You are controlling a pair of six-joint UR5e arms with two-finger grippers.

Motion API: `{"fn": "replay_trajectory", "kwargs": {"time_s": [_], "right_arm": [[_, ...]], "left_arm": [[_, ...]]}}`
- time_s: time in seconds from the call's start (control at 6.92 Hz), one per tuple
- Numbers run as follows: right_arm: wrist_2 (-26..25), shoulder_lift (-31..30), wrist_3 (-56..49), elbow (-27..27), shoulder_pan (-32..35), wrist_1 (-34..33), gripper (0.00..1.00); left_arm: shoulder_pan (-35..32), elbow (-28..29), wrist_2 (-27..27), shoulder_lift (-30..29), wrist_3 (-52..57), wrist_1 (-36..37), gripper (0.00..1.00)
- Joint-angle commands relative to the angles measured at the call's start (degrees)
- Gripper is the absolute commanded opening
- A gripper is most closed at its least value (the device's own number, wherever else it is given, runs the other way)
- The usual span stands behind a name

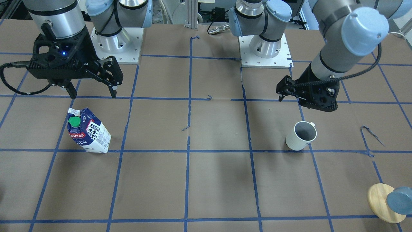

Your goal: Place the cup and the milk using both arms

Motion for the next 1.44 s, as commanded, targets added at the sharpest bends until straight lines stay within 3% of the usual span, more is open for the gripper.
{"fn": "replay_trajectory", "kwargs": {"time_s": [0.0,0.14,0.43,0.58,1.01,1.16,1.3], "right_arm": [[0.0,0.0,-0.09,0.01,-0.06,-0.07,1.0],[0.0,0.0,-0.09,0.01,-0.15,-0.07,1.0],[0.09,0.0,-0.09,0.01,-0.06,-0.07,1.0],[0.0,0.0,-0.09,0.01,-0.15,-0.07,1.0],[0.09,0.0,-0.09,0.1,-0.06,-0.07,1.0],[0.09,0.0,-0.09,0.1,-0.06,-0.07,1.0],[0.09,0.0,-0.09,0.1,-0.06,-0.07,1.0]], "left_arm": [[1.69,-11.05,1.03,-5.11,2.34,21.64,1.0],[1.69,-12.31,1.12,-6.71,2.34,22.26,0.94],[1.69,-12.15,5.32,-8.65,2.43,22.44,0.35],[1.61,-12.06,5.17,-8.83,2.34,22.61,0.0],[1.26,-9.97,5.08,-8.66,1.29,22.71,0.0],[-1.18,-6.82,4.9,-9.09,-4.63,20.27,0.0],[-8.26,-4.0,3.77,-9.79,-16.35,17.02,0.0]]}}
